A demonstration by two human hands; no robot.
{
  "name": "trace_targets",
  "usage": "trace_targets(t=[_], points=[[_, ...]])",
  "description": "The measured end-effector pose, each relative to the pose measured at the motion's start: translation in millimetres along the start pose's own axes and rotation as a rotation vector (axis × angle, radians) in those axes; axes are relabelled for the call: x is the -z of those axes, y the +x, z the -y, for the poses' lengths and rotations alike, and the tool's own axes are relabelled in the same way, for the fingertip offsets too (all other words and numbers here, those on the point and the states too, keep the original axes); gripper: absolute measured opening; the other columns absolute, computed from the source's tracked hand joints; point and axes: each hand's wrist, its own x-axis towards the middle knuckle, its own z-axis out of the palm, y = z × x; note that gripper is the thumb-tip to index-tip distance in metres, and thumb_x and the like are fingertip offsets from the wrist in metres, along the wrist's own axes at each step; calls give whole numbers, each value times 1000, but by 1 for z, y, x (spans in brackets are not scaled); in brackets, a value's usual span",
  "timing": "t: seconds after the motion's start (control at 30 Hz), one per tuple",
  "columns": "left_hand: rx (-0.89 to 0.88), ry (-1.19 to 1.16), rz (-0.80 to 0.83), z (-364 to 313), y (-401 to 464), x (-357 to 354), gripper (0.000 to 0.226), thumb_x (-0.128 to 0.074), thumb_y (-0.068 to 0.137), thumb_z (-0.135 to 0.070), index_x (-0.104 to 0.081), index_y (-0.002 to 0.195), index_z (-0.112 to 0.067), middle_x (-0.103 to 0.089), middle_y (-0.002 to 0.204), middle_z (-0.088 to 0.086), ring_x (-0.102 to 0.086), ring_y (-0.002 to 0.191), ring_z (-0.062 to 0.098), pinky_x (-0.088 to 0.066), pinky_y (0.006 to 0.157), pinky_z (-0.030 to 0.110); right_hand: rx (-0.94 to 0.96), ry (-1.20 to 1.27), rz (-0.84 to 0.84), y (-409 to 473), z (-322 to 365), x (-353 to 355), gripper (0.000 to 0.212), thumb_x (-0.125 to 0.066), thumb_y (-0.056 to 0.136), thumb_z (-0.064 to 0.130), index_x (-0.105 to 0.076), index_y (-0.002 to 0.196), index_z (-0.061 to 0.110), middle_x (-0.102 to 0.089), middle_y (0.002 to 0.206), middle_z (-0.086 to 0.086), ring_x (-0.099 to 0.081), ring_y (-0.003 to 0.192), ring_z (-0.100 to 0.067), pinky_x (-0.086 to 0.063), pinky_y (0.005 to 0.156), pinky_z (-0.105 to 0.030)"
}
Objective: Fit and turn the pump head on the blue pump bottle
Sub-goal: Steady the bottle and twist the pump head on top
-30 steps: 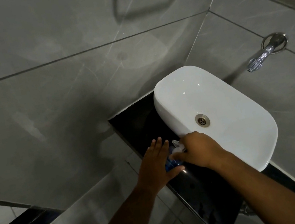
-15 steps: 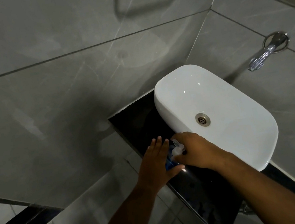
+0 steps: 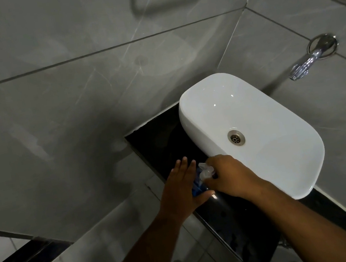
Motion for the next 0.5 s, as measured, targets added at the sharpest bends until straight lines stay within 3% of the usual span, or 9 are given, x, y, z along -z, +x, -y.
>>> trace_targets(t=[0.1,0.17,0.27,0.33,0.4,0.5], points=[[-8,22,-24,-2,1,2,97,-44,75,-79,-28,146,-14,-26,155,15,-10,144,25,-16,115,47,-136,-111,-99,3,-1,-5,36,-63,77,53,-58,69,19,-59,65,0,-57,59,-16,-38,46,-27],[-18,46,-38,-3,1,3,96,-44,76,-78,-31,144,-13,-29,153,16,-15,143,28,-18,114,49,-156,-82,-114,3,-1,-5,44,-63,75,61,-59,67,18,-61,64,-1,-59,58,-17,-43,47,-31],[-36,69,-48,-2,1,4,96,-40,76,-79,-32,144,-11,-29,153,19,-15,143,31,-17,114,51,-20,130,3,-2,0,-1,24,-72,74,37,-61,84,17,-66,79,-3,-64,71,-16,-57,63,-41],[-39,63,-43,-2,1,4,97,-39,77,-79,-31,145,-10,-27,153,19,-14,143,32,-15,114,51,0,117,29,-2,1,-2,24,-72,75,24,-63,95,14,-67,91,-6,-65,80,-20,-58,68,-39],[-23,69,-28,-2,0,3,97,-37,76,-81,-29,146,-13,-24,155,16,-12,144,30,-13,115,49,-79,38,-22,0,3,-4,24,-70,79,33,-64,89,13,-65,83,-5,-64,76,-22,-51,58,-29],[-2,67,-12,-2,1,3,98,-36,75,-82,-27,147,-16,-19,157,13,-8,145,28,-11,117,48,-178,-57,-80,1,4,-6,42,-64,80,56,-65,85,14,-66,78,-5,-64,70,-19,-50,57,-31]])
